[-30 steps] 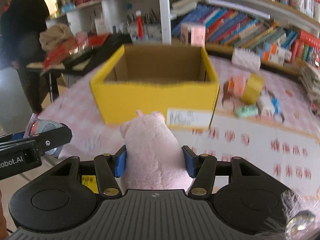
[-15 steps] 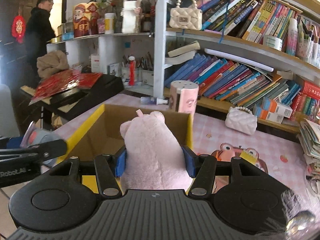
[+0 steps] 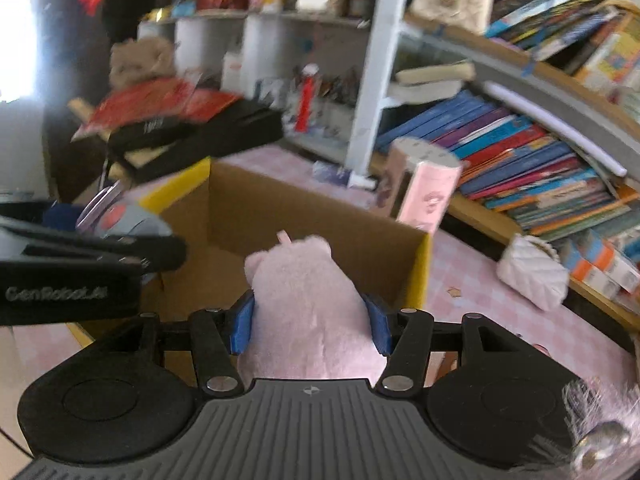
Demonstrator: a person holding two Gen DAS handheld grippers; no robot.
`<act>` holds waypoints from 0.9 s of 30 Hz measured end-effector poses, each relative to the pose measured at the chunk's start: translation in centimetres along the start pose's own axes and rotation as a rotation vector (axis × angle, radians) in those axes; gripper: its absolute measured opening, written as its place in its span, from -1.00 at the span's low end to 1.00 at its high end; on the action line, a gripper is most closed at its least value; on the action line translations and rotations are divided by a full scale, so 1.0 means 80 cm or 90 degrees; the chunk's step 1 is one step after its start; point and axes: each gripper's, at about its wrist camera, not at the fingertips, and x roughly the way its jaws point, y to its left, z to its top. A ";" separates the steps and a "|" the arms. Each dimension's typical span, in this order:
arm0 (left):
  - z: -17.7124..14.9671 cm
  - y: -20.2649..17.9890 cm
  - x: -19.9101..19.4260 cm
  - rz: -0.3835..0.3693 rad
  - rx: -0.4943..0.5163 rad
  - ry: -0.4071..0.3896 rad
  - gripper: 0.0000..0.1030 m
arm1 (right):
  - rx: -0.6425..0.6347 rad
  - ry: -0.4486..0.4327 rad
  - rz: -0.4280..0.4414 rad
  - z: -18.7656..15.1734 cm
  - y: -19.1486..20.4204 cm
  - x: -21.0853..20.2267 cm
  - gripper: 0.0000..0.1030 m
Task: Organize objects
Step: 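Open the right tool to drop the pig in the box while left releases the car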
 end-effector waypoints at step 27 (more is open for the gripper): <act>0.001 -0.007 -0.022 0.010 -0.013 -0.021 0.68 | -0.079 0.025 0.019 -0.001 0.013 0.011 0.24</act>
